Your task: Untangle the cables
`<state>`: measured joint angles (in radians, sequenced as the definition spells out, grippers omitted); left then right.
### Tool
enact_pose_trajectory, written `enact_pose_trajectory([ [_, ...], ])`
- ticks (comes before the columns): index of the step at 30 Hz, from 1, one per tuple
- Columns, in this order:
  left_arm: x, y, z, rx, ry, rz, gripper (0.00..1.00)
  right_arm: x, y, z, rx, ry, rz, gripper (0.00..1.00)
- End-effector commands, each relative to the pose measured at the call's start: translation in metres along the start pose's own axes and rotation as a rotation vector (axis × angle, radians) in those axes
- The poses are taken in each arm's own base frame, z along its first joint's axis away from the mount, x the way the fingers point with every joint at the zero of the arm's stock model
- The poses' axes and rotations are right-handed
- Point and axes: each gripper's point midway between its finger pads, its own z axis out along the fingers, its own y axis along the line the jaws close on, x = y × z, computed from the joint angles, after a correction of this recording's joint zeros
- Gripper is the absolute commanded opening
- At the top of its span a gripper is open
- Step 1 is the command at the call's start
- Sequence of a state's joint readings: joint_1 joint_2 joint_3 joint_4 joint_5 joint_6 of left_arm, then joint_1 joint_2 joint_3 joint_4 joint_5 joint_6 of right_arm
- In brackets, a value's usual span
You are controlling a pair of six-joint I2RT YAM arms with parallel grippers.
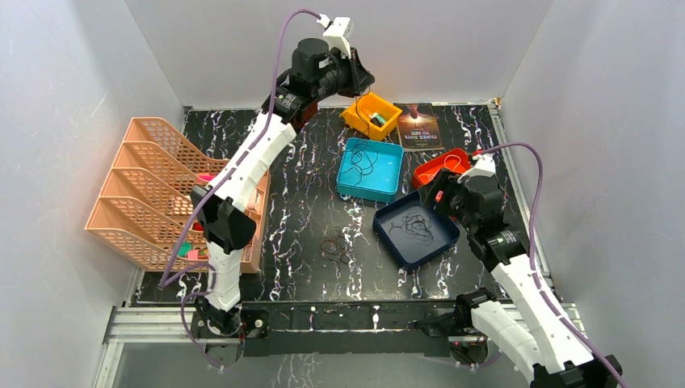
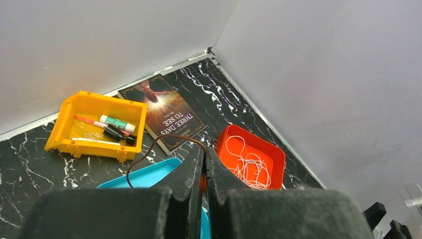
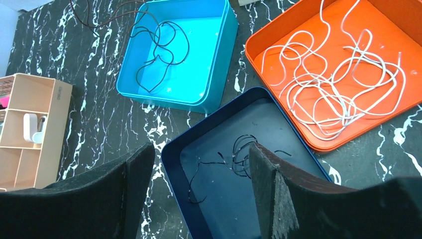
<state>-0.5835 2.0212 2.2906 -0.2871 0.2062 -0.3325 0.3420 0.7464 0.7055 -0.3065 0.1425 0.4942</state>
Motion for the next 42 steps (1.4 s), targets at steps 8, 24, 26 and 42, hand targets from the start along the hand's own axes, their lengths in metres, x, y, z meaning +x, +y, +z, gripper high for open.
enact_pose_trajectory([
  [8, 0.006, -0.004, 0.016, 0.057, 0.002, -0.038, 0.0, -0.006, -0.007, -0.006, 0.031, -0.044, 0.0, 0.77],
  [24, 0.11, 0.038, 0.05, -0.01, 0.214, -0.09, 0.0, 0.004, -0.012, 0.0, 0.036, -0.028, -0.017, 0.78],
  [26, 0.124, 0.043, 0.051, -0.018, 0.243, -0.098, 0.0, 0.005, -0.011, 0.001, 0.03, -0.028, -0.012, 0.77],
  [42, 0.196, 0.069, 0.055, -0.078, 0.392, -0.111, 0.0, 0.01, -0.014, 0.005, 0.035, -0.02, -0.025, 0.77],
])
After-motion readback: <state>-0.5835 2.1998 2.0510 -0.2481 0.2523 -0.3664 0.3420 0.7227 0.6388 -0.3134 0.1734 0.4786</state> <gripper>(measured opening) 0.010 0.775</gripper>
